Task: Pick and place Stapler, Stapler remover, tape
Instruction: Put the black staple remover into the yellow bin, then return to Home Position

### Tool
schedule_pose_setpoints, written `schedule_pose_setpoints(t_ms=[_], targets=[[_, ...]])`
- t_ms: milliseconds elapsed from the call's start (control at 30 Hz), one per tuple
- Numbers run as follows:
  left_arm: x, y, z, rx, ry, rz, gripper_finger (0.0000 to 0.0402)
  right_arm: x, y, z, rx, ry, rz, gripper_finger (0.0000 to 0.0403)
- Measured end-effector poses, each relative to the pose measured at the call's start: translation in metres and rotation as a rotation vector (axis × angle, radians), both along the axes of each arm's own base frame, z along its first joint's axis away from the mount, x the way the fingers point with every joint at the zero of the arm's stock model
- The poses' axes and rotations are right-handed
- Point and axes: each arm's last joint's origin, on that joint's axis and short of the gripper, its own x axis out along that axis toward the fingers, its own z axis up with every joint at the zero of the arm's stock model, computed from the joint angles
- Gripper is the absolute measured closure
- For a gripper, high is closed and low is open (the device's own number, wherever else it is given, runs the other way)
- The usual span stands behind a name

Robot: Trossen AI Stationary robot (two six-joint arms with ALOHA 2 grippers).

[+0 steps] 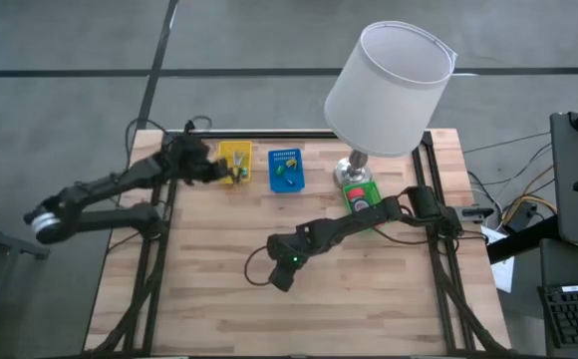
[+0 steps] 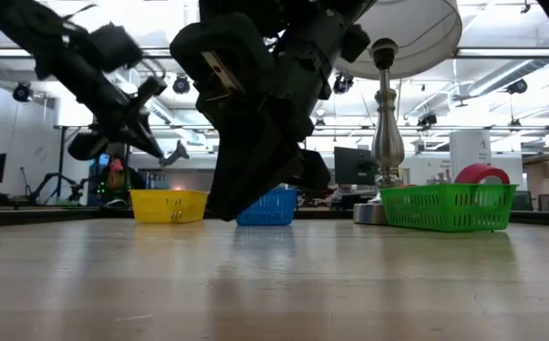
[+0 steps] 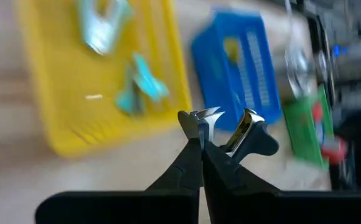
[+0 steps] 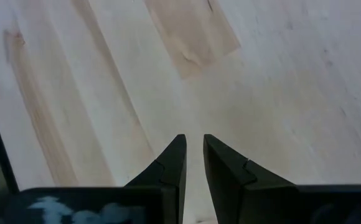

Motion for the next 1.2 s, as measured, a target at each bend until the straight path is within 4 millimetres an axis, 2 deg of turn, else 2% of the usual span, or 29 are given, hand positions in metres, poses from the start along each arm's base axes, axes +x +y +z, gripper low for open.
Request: schedule_pose_setpoints(t_ms=[167, 333, 567, 800, 933, 1067, 1200], targets=[[-0.024, 0.038, -0.009, -0.037, -0.002, 0.121, 0.0398, 0.0, 0.0, 0.0, -0.008, -0.001, -0.005, 0.0351], [-0.03, 0.056, -0.025, -0.105, 0.038, 0.133, 0.0394, 0.0, 0.0, 0.0, -0.011, -0.003, -0.004, 0.0351], [-0.019, 0.069, -0.039, -0.153, 0.075, 0.108, 0.0395, 0.0, 0.0, 0.0, -0.011, -0.002, -0.004, 0.0351], [-0.015, 0.078, -0.046, -0.176, 0.11, 0.116, 0.0385, 0.0, 0.0, 0.0, -0.017, -0.005, 0.0, 0.0351], [-0.012, 0.08, -0.049, -0.155, 0.12, 0.055, 0.0377, 0.0, -0.001, 0.0, -0.018, -0.006, 0.0, 0.0351], [-0.012, 0.081, -0.052, -0.148, 0.136, 0.036, 0.0355, 0.001, -0.003, 0.0, -0.018, -0.006, -0.004, 0.0351], [-0.012, 0.08, -0.049, -0.143, 0.127, 0.038, 0.0315, 0.0, -0.004, 0.0, -0.015, 0.002, -0.013, 0.0351]])
